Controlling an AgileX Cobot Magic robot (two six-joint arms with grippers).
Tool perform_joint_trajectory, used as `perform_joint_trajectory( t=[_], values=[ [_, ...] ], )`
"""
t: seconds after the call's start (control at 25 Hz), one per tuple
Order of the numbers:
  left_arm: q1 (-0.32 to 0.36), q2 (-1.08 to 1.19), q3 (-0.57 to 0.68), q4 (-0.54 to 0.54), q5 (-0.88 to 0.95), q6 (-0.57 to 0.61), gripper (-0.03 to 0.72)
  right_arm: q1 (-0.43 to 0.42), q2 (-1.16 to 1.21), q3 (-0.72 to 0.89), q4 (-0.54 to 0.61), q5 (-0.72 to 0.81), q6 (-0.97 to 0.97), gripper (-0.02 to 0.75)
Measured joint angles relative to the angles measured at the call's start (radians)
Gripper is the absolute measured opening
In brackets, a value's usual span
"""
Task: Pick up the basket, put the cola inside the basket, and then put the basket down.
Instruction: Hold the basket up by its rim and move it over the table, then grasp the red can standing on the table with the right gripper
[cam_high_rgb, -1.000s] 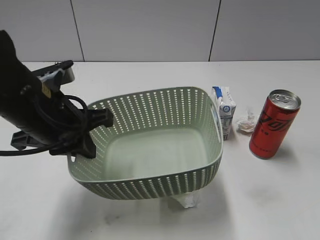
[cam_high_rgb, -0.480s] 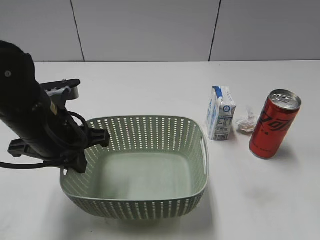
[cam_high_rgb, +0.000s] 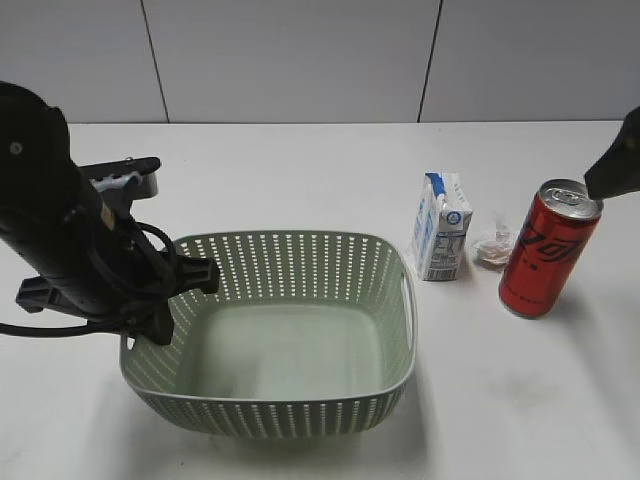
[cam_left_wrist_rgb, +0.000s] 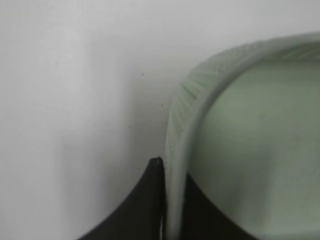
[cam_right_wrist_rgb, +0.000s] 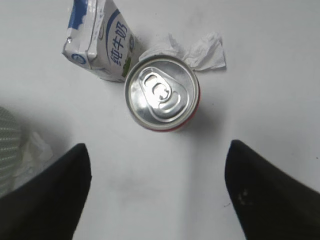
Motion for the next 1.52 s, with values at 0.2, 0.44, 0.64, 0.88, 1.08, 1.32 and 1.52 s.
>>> perform_joint_trajectory(
  t=[0.2, 0.44, 0.64, 0.88, 1.08, 1.32, 1.52],
  values=[
    [0.000, 0.000, 0.000, 0.000, 0.000, 0.000, 0.000, 0.000, 0.134, -0.057, -0.001, -0.033, -0.017, 0.647],
    [0.000, 0.000, 0.000, 0.004, -0.003, 0.000, 0.000, 0.043, 0.247, -0.160, -0.070, 0.028, 0.042, 0.647],
    [0.000, 0.000, 0.000, 0.012, -0.005, 0.000, 0.000, 0.122, 0.294, -0.206, -0.195, 0.031, 0.186, 0.647],
    [0.000, 0.000, 0.000, 0.023, -0.007, 0.000, 0.000, 0.128, 0.338, -0.209, -0.227, 0.022, 0.239, 0.647],
    [0.000, 0.000, 0.000, 0.028, -0.007, 0.000, 0.000, 0.128, 0.376, -0.210, -0.255, 0.020, 0.280, 0.643],
    [0.000, 0.000, 0.000, 0.028, -0.008, 0.000, 0.000, 0.128, 0.445, -0.210, -0.241, 0.029, 0.292, 0.628],
    [0.000, 0.000, 0.000, 0.030, -0.008, 0.000, 0.000, 0.128, 0.485, -0.210, -0.222, 0.041, 0.293, 0.601]
  ],
)
